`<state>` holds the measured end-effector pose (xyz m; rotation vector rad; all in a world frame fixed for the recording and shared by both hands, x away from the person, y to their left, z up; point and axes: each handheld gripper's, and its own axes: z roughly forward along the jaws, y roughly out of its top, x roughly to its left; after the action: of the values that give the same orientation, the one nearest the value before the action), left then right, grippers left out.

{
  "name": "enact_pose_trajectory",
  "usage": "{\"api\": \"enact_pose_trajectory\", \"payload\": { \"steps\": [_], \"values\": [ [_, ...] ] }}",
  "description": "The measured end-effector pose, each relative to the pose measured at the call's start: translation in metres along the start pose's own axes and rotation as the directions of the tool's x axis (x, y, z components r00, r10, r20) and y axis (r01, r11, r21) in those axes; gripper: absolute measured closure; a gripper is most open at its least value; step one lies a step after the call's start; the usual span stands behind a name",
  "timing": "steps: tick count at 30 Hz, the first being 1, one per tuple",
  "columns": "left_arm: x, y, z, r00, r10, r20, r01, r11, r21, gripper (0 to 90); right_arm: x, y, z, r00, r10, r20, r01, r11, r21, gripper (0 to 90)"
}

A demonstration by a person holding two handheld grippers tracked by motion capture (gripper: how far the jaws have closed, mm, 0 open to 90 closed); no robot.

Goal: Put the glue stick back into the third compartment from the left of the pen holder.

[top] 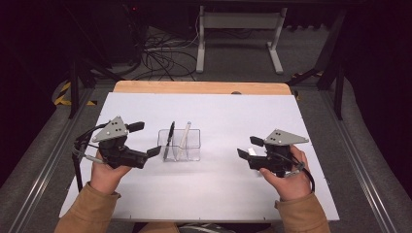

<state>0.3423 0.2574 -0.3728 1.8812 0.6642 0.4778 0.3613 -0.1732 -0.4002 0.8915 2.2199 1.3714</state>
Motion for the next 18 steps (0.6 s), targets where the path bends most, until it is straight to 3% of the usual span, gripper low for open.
{"api": "enact_pose_trajectory", "payload": {
  "steps": [3, 7, 18],
  "values": [
    [0.001, -0.002, -0.002, 0.9998, 0.009, -0.016, -0.009, 1.0000, 0.005, 3.2, -0.003, -0.002, -0.001, 0.9991, 0.023, 0.037, -0.025, 0.999, 0.044, 37.6],
    [0.001, -0.006, -0.004, 0.9998, 0.009, -0.021, -0.009, 0.9999, 0.014, 2.7, -0.006, -0.006, 0.001, 0.9949, 0.012, 0.100, -0.023, 0.994, 0.110, 37.5],
    [0.005, -0.014, -0.011, 0.9996, -0.011, -0.025, 0.011, 0.9999, 0.008, 2.4, -0.009, -0.011, 0.004, 0.9939, -0.011, 0.110, -0.003, 0.992, 0.126, 31.9]
  ]
}}
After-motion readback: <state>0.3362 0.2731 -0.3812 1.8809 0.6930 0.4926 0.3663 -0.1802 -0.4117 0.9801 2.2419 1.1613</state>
